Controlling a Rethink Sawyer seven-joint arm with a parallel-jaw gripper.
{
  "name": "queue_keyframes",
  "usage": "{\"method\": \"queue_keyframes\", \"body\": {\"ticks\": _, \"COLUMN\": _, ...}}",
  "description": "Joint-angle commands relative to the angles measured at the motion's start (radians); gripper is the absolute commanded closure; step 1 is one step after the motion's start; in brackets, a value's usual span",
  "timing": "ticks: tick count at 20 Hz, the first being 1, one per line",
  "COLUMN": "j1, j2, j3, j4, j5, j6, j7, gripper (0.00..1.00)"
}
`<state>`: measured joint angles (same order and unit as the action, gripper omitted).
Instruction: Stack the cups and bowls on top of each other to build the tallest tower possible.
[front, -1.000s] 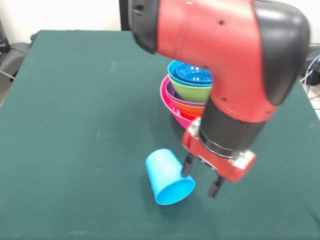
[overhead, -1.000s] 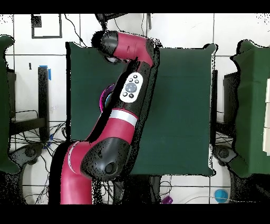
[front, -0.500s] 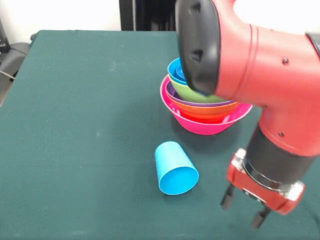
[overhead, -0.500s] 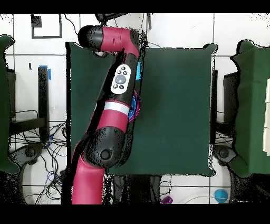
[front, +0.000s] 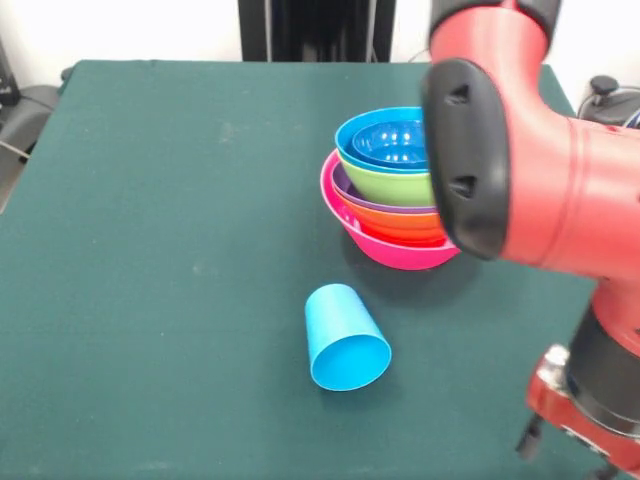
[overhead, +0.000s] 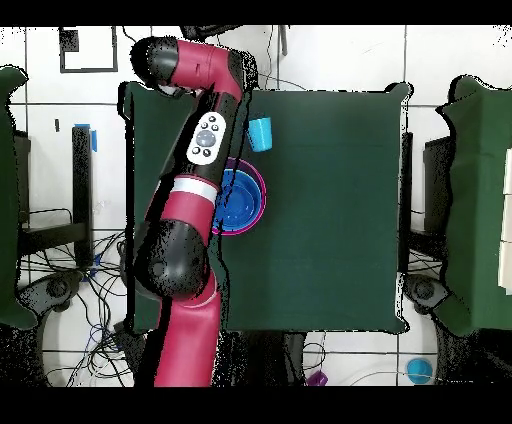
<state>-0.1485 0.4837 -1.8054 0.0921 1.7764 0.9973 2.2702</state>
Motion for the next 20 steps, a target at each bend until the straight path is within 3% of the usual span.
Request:
{"method": "queue_keyframes", "body": {"ticks": 1, "j1": -0.024, "j2": -0.007, "j3": -0.554, "j4": -0.062, "j5": 0.408, "j6": 0.125, "j7": 0.114, "gripper": 0.0}}
{"method": "queue_keyframes", "body": {"ticks": 7, "j1": -0.027, "j2": -0.041, "j3": -0.896, "j4": -0.046, "j5": 0.766, "j6": 0.177, "j7": 0.094, "gripper": 0.0}}
{"method": "queue_keyframes", "body": {"ticks": 9, "j1": -0.024, "j2": -0.052, "j3": -0.978, "j4": -0.044, "j5": 0.855, "j6": 0.194, "j7": 0.068, "gripper": 0.0}}
{"method": "queue_keyframes", "body": {"ticks": 12, "j1": -0.03, "j2": -0.062, "j3": -1.06, "j4": -0.054, "j5": 0.979, "j6": 0.234, "j7": -0.054, "gripper": 0.0}}
{"method": "queue_keyframes", "body": {"ticks": 14, "j1": -0.029, "j2": -0.065, "j3": -1.091, "j4": -0.062, "j5": 1.035, "j6": 0.22, "j7": -0.11, "gripper": 0.0}}
{"method": "queue_keyframes", "body": {"ticks": 20, "j1": -0.018, "j2": -0.088, "j3": -1.169, "j4": -0.065, "j5": 1.129, "j6": 0.226, "j7": -0.12, "gripper": 0.0}}
